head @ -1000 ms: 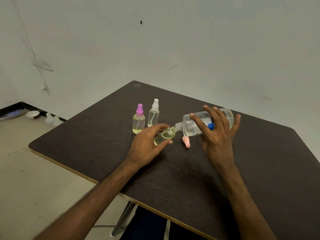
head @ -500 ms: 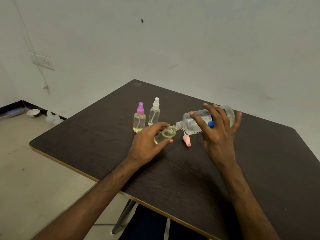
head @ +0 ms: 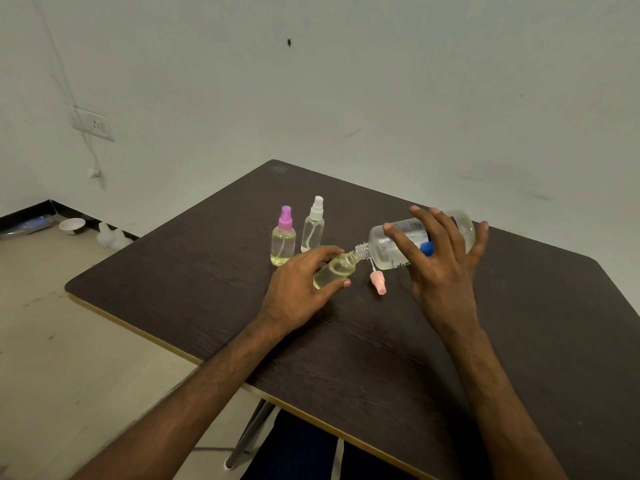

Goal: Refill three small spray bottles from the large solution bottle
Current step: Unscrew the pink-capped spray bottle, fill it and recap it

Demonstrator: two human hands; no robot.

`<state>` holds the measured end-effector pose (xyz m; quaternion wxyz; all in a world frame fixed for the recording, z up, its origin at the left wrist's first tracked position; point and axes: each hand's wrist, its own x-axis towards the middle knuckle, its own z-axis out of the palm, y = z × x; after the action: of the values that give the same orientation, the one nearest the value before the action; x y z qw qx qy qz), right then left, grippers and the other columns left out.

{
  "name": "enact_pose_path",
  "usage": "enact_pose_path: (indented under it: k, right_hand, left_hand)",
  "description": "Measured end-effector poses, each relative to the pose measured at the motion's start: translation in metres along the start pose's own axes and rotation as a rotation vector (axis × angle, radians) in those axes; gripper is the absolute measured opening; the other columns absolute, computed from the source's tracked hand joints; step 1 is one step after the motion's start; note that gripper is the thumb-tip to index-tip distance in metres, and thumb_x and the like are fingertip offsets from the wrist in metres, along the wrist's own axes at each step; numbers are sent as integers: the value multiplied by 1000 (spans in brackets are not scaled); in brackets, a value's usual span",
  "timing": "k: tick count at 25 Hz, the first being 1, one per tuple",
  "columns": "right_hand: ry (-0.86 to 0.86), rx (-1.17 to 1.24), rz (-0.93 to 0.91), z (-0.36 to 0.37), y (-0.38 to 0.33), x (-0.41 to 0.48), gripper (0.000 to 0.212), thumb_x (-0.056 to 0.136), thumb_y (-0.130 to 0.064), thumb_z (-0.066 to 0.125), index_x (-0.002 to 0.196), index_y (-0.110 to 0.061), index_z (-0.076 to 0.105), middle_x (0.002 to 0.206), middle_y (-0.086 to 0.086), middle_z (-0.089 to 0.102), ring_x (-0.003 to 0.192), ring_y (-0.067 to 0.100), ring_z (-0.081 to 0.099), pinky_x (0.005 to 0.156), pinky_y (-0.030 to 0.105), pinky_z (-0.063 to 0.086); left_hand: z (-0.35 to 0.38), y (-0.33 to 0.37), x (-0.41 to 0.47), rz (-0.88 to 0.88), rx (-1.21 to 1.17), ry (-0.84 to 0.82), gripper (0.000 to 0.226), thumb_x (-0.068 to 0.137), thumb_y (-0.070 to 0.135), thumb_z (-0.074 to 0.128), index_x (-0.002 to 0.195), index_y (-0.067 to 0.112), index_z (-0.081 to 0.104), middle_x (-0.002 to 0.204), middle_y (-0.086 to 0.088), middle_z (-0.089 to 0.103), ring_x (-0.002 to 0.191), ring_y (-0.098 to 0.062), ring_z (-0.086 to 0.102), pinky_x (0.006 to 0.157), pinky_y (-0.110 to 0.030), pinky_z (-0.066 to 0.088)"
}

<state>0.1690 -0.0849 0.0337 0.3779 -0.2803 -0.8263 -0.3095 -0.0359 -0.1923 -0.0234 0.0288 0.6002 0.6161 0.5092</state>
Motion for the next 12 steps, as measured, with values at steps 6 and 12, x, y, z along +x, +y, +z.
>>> enact_pose_path:
  k: [6, 12]
  right_hand:
    - [-7, -17, -15, 0, 2, 0, 84, 68, 4, 83, 139, -30, 53, 147, 13, 45, 139, 31, 36, 116, 61, -6]
    - [-4, -14, -22, 0, 1, 2, 85, 70, 4, 82, 140, -31, 51, 147, 14, 45, 140, 31, 34, 116, 59, -9]
  left_hand:
    - [0, 0, 0, 3, 0, -2, 49, 81, 41, 79, 125, 25, 63, 114, 13, 71, 101, -3, 66, 87, -33, 58]
    - [-1, 1, 0, 0, -1, 1, 48, 81, 41, 79, 124, 24, 64, 112, 12, 71, 99, -3, 66, 86, -34, 58]
